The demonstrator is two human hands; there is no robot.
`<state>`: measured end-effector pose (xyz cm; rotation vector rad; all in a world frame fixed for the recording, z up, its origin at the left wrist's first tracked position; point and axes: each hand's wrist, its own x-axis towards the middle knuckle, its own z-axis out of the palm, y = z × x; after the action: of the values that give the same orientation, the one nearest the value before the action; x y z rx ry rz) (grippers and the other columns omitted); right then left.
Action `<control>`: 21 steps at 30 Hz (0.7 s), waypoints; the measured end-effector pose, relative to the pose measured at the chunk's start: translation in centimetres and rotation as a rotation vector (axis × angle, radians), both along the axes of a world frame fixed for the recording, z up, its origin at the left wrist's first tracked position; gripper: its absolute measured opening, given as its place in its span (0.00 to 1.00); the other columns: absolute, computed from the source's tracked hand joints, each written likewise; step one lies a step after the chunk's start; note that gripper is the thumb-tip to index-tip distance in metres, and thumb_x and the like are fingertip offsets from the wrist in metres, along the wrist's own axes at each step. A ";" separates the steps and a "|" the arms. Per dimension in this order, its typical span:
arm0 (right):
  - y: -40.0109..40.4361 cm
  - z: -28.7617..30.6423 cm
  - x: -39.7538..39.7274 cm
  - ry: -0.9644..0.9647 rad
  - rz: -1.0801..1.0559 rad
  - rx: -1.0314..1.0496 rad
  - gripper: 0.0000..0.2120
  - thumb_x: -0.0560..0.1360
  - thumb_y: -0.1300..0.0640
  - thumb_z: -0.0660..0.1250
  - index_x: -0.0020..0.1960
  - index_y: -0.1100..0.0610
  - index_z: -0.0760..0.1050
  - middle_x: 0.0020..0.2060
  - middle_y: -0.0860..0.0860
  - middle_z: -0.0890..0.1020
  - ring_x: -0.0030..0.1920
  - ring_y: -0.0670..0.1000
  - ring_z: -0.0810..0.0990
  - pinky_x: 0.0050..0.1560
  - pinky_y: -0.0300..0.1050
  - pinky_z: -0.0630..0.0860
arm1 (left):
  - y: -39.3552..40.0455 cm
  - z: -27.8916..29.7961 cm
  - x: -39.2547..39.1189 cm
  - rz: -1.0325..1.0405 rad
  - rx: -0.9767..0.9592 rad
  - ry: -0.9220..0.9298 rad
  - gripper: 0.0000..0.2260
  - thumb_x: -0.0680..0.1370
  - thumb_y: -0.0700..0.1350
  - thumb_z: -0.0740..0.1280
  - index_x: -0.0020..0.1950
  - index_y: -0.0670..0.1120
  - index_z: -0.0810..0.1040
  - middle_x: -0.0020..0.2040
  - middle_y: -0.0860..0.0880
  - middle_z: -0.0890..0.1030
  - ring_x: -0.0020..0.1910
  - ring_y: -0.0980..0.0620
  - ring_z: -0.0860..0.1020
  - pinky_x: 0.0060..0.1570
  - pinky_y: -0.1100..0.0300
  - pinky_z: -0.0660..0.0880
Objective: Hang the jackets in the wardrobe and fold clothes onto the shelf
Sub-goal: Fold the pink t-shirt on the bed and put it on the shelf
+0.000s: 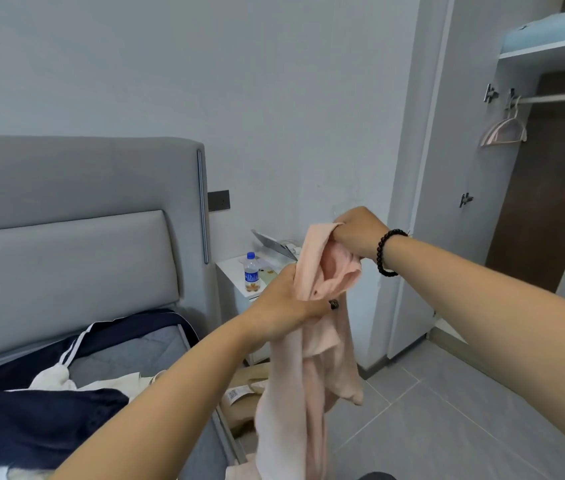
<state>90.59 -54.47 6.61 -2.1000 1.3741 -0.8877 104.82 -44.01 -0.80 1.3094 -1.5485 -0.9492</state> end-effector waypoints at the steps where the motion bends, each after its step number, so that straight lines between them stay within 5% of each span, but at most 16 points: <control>1: -0.4 0.3 -0.1 0.070 -0.004 -0.050 0.15 0.71 0.67 0.58 0.27 0.57 0.64 0.25 0.53 0.67 0.27 0.51 0.66 0.25 0.38 0.59 | -0.2 0.2 0.3 0.057 -0.015 -0.003 0.21 0.66 0.47 0.71 0.58 0.48 0.74 0.48 0.49 0.80 0.45 0.52 0.78 0.48 0.56 0.75; 6: -1.5 1.7 -1.7 0.333 0.064 -0.135 0.19 0.66 0.48 0.77 0.29 0.57 0.71 0.25 0.49 0.70 0.29 0.48 0.68 0.28 0.39 0.63 | -1.9 1.3 4.7 0.283 -0.099 -0.060 0.07 0.75 0.41 0.65 0.50 0.48 0.79 0.45 0.47 0.82 0.43 0.50 0.78 0.49 0.55 0.73; 10: -2.5 1.2 -1.4 0.629 0.028 -0.262 0.04 0.72 0.56 0.72 0.40 0.56 0.81 0.40 0.53 0.81 0.43 0.53 0.79 0.43 0.46 0.78 | -3.1 1.2 8.0 0.380 -0.158 -0.357 0.03 0.77 0.42 0.66 0.46 0.50 0.79 0.42 0.51 0.80 0.38 0.56 0.75 0.35 0.65 0.69; 14: -3.1 1.1 -1.2 0.547 -0.070 -0.293 0.10 0.72 0.64 0.63 0.41 0.53 0.80 0.43 0.53 0.81 0.44 0.57 0.80 0.42 0.48 0.80 | -3.1 2.1 10.9 0.448 -0.203 -0.393 0.05 0.77 0.45 0.68 0.41 0.51 0.79 0.36 0.52 0.78 0.31 0.56 0.73 0.27 0.69 0.65; 18: -4.3 1.5 0.0 0.507 -0.054 -0.377 0.14 0.72 0.70 0.57 0.47 0.59 0.80 0.47 0.55 0.80 0.48 0.57 0.79 0.48 0.51 0.78 | -2.4 2.8 13.1 0.456 -0.200 -0.614 0.08 0.78 0.45 0.65 0.39 0.50 0.77 0.37 0.49 0.79 0.36 0.48 0.76 0.35 0.55 0.71; 21: -5.2 2.0 0.4 0.325 -0.063 -0.350 0.17 0.72 0.71 0.54 0.49 0.57 0.77 0.48 0.54 0.78 0.46 0.55 0.75 0.43 0.44 0.73 | -1.9 2.6 15.0 0.530 -0.183 -0.685 0.08 0.75 0.37 0.62 0.43 0.49 0.76 0.39 0.48 0.79 0.40 0.45 0.76 0.39 0.53 0.73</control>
<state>90.95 -59.71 8.60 -2.5706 1.5410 -0.8937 119.77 -45.92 1.80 1.8894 -1.5823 -0.0086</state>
